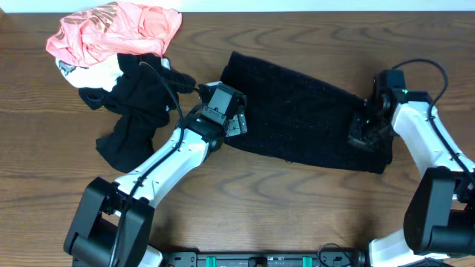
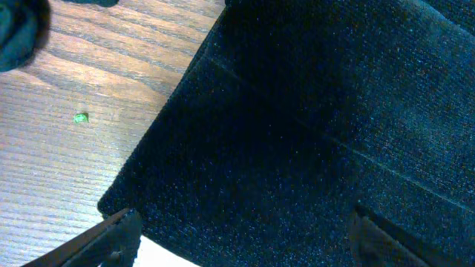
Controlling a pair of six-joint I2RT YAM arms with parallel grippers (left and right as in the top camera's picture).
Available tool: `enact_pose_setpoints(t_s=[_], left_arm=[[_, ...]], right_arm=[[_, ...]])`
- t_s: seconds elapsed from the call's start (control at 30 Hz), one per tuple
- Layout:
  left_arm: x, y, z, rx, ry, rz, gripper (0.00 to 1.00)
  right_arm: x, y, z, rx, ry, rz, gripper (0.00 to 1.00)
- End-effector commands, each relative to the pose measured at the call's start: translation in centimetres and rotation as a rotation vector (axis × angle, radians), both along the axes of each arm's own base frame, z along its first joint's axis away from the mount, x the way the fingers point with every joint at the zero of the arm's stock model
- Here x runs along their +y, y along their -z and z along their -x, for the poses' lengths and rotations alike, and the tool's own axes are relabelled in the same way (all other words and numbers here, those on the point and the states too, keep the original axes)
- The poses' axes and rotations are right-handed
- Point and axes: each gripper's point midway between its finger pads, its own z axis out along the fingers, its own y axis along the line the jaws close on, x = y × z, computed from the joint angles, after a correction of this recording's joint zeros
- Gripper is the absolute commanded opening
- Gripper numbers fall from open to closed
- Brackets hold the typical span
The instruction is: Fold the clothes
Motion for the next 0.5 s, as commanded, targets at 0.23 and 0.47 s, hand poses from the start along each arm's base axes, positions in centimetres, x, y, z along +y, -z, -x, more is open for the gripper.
enact_pose_setpoints(t_s=[0.23,0.47], left_arm=[[-0.2,-0.1,-0.4,-0.006,-0.008,0.003,0.89],[-0.2,-0.1,-0.4,-0.005,-0.008,0.003,0.89]], right_arm=[[0.2,-2.7,-2.2,-0.14,-0.026,-0.029,0.07],[-0.5,-7.9,-7.0,-0.383,-0.064,0.021,0.5]])
